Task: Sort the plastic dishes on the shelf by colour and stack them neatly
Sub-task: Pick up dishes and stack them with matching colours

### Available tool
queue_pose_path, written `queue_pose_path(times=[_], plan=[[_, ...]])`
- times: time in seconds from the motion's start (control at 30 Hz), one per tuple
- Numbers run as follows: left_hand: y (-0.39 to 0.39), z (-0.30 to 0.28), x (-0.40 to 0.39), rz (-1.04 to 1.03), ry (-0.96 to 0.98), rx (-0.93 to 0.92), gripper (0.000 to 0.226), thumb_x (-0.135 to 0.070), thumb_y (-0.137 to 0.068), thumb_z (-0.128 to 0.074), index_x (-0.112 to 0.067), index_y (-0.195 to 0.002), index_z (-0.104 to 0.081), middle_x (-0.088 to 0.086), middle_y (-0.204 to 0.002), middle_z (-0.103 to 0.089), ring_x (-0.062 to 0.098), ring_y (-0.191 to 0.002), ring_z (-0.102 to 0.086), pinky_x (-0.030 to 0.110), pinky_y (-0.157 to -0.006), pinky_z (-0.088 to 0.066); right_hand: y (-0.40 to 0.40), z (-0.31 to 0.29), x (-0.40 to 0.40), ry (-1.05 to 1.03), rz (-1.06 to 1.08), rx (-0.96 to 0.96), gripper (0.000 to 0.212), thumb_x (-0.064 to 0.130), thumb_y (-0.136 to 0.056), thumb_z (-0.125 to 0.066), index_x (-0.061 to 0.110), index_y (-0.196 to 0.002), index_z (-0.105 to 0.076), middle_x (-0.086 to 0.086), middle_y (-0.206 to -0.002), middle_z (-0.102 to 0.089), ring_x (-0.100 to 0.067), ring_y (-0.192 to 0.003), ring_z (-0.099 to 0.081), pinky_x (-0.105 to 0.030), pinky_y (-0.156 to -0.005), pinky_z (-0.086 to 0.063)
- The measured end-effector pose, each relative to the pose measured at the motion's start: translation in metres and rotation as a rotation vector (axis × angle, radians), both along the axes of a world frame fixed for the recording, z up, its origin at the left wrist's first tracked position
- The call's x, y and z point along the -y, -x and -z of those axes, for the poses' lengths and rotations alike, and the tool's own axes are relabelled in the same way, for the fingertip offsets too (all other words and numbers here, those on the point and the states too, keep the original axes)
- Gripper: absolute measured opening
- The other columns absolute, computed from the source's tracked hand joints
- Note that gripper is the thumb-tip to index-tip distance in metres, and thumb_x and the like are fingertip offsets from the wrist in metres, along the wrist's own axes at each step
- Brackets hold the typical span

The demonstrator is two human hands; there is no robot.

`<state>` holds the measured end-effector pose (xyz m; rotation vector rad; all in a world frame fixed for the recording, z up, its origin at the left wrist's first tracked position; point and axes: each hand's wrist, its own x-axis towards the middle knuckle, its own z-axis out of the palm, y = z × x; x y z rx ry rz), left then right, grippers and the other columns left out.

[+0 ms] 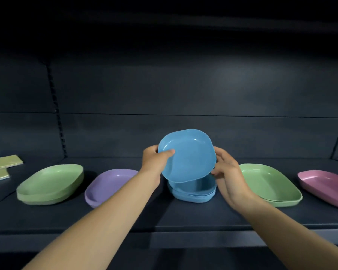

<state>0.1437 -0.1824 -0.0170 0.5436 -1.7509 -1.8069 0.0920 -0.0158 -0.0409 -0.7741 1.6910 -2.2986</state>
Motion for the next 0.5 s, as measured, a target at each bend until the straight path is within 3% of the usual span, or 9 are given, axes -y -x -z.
queue_pose_path(times=[0.07,0.13,0.2,0.3,0.4,0.47,0.5], plan=[[0.013,0.010,-0.010,-0.015,0.008,0.047,0.007,-0.012,-0.083,-0.068,-0.016,-0.080,-0.065,0.002,-0.085,-0.068,0.020,-0.080,-0.064,0.028,-0.066,-0.051,0.012,0.007,-0.008,0.041,-0.010,0.054,0.052,0.003,-0.061,-0.050,0.012,-0.110,-0.062,-0.006,-0.102,-0.068,-0.018,-0.088,-0.058,-0.028,-0.074,-0.042],[0.026,0.021,-0.016,-0.032,0.036,0.096,0.004,-0.012,-0.083,-0.068,-0.014,-0.081,-0.065,0.004,-0.086,-0.068,0.021,-0.080,-0.064,0.028,-0.065,-0.049,0.024,0.016,-0.010,0.015,0.021,0.094,0.034,0.003,-0.077,-0.057,0.012,-0.110,-0.062,-0.005,-0.105,-0.069,-0.019,-0.095,-0.062,-0.032,-0.082,-0.046],[0.037,0.031,-0.021,-0.049,0.110,0.156,0.005,-0.012,-0.082,-0.068,-0.010,-0.079,-0.064,0.003,-0.078,-0.064,0.018,-0.072,-0.060,0.026,-0.060,-0.044,0.035,0.027,-0.008,-0.103,0.100,0.094,0.024,0.006,-0.086,-0.062,0.014,-0.109,-0.060,-0.004,-0.106,-0.069,-0.019,-0.099,-0.064,-0.031,-0.085,-0.049],[0.049,0.044,-0.023,-0.086,0.299,0.253,0.013,-0.013,-0.080,-0.065,-0.011,-0.069,-0.057,-0.001,-0.067,-0.056,0.015,-0.062,-0.050,0.025,-0.054,-0.037,0.050,0.043,-0.003,-0.284,0.230,0.028,0.026,0.004,-0.084,-0.066,0.020,-0.102,-0.057,-0.001,-0.103,-0.067,-0.011,-0.090,-0.063,-0.023,-0.073,-0.048],[0.054,0.055,-0.017,-0.187,0.452,0.297,0.005,-0.016,-0.077,-0.064,-0.011,-0.079,-0.064,0.001,-0.082,-0.062,0.023,-0.083,-0.057,0.032,-0.068,-0.046,0.063,0.058,0.004,-0.411,0.240,-0.036,0.032,0.001,-0.079,-0.069,0.019,-0.102,-0.057,-0.005,-0.105,-0.061,-0.010,-0.086,-0.061,-0.021,-0.070,-0.048],[0.054,0.065,-0.008,-0.230,0.474,0.331,0.023,-0.014,-0.074,-0.069,-0.015,-0.097,-0.067,0.003,-0.100,-0.060,0.025,-0.101,-0.055,0.035,-0.083,-0.048,0.070,0.066,0.009,-0.506,0.206,-0.059,0.039,0.000,-0.074,-0.070,0.023,-0.103,-0.057,-0.008,-0.110,-0.052,-0.017,-0.091,-0.060,-0.028,-0.078,-0.051],[0.052,0.069,-0.006,-0.211,0.379,0.324,0.035,-0.010,-0.074,-0.071,-0.017,-0.107,-0.065,0.003,-0.108,-0.060,0.024,-0.104,-0.055,0.033,-0.083,-0.047,0.072,0.069,0.010,-0.523,0.182,-0.058,0.042,-0.001,-0.073,-0.069,0.026,-0.104,-0.056,-0.008,-0.113,-0.049,-0.018,-0.094,-0.059,-0.031,-0.082,-0.052]])
